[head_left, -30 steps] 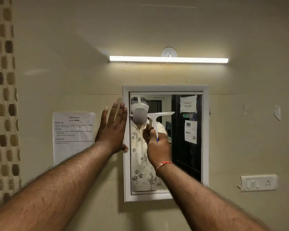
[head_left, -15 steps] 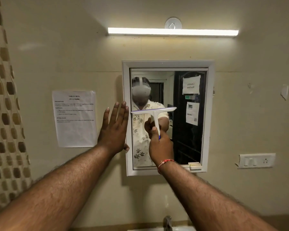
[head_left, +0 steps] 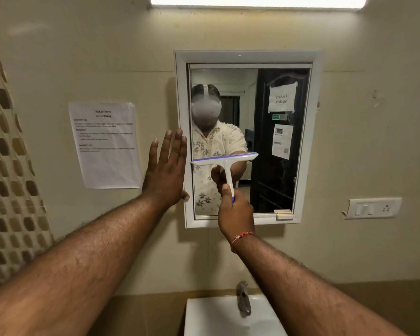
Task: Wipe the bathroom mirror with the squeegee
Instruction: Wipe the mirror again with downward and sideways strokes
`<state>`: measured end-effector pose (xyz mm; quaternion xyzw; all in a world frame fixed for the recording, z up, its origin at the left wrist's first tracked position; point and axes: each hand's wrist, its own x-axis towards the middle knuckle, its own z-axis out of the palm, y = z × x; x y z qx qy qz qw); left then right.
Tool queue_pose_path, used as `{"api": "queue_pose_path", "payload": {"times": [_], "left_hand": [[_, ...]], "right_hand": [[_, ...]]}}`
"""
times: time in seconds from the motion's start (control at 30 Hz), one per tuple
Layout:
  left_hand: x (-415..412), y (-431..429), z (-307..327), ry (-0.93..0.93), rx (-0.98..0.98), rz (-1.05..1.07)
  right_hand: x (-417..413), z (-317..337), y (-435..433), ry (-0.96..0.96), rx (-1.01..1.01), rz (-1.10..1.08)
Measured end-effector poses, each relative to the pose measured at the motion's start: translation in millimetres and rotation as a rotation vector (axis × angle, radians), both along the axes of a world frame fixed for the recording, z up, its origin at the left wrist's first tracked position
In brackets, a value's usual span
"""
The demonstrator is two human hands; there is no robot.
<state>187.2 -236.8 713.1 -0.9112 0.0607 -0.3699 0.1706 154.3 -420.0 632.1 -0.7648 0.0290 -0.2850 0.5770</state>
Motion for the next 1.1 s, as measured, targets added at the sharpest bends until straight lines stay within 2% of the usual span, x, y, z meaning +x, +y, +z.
{"api": "queue_pose_path", "payload": {"times": [0.6,1.1], "left_hand": [[-6.8,-0.1,-79.3,0.053,0.039,0.021],[-10.6,-1.5,-116.9,0.104,0.053,0.027]], "right_hand": [[-16.2,-84.5,4.4,0.110,-0.005,-0.028],[-28.7,-122.2,3.6,0.219,0.004,-0.028]]}}
